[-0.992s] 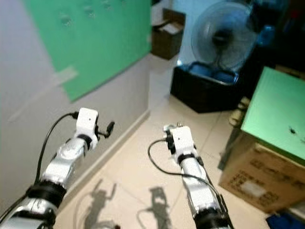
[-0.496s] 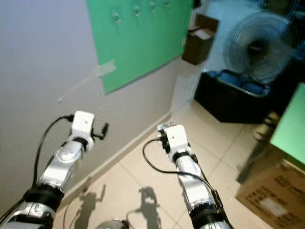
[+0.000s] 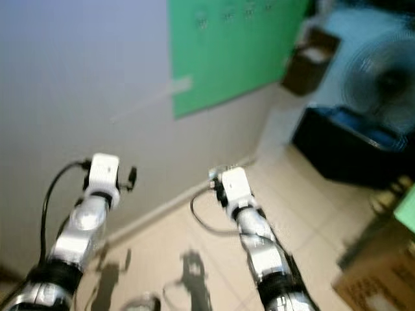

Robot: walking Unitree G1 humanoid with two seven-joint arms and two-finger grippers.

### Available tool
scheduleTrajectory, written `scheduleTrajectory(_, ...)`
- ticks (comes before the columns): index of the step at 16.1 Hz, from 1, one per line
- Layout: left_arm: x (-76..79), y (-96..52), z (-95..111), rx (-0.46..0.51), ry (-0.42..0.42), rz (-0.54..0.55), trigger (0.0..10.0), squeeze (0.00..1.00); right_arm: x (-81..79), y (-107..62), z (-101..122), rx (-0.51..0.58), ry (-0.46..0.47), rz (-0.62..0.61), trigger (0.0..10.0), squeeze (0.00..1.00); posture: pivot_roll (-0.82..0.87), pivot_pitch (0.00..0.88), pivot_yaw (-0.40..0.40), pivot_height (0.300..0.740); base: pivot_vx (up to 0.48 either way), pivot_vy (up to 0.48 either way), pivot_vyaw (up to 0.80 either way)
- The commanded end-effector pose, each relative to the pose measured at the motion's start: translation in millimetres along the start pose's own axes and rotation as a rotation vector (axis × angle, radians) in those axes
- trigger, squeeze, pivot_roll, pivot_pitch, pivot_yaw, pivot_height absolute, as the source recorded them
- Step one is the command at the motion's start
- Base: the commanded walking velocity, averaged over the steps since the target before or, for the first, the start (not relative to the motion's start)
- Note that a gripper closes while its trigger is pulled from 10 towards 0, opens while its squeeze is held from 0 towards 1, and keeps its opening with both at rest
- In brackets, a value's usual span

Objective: Hang keys on a hook

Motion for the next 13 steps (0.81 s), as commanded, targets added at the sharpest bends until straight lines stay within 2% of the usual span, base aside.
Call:
scheduleTrajectory(1,-5.2,-1.9,1,0.008,-0.005,0.027,10.0,0.0,-2.1,4.5,8,0.03,-0.004,0.016,0.0,0.0,0.1,0.0,-0.089,0.74,0.0,0.0,0.53)
scheduleTrajectory(4,-8.8,-6.2,-2,0.001,-0.021,0.047,10.0,0.0,-7.3,6.1,9,0.036,-0.006,0.047,0.0,0.0,0.13,0.0,-0.109,0.74,0.0,0.0,0.51)
scheduleTrajectory(6,-7.0,-13.1,-9,-0.046,-0.062,0.018,10.0,0.0,-11.2,8.5,11,0.042,-0.01,0.073,0.0,0.0,0.16,0.0,-0.127,0.74,0.0,0.0,0.49)
scheduleTrajectory(9,-12.6,-17.4,-10,-0.032,-0.045,0.053,10.0,0.0,-12.7,12.8,14,0.052,-0.018,0.093,0.0,0.0,0.19,0.0,-0.151,0.74,0.0,0.0,0.49)
scheduleTrajectory(11,-11.9,-21.9,-10,-0.03,-0.038,0.059,10.0,0.0,-16.2,12.8,16,0.071,-0.061,0.125,0.0,0.0,0.21,0.0,-0.164,0.74,0.0,0.0,0.49)
scheduleTrajectory(13,-13.0,-27.0,-9,-0.021,-0.025,0.074,10.0,0.0,-17.5,14.2,17,0.075,-0.054,0.14,0.0,0.0,0.24,0.0,-0.185,0.74,0.0,0.0,0.45)
Point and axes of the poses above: a point about 5 cm out from each wrist's last joint towards the gripper, its own y axis pointing out of the wrist towards the gripper, its own z axis along the axis of the wrist's last joint, x = y × z, the point moved 3 cm from there along y, pointing out of the wrist towards the gripper, and after that the axes turned 12 degrees about -y, right-handed, at the moved point
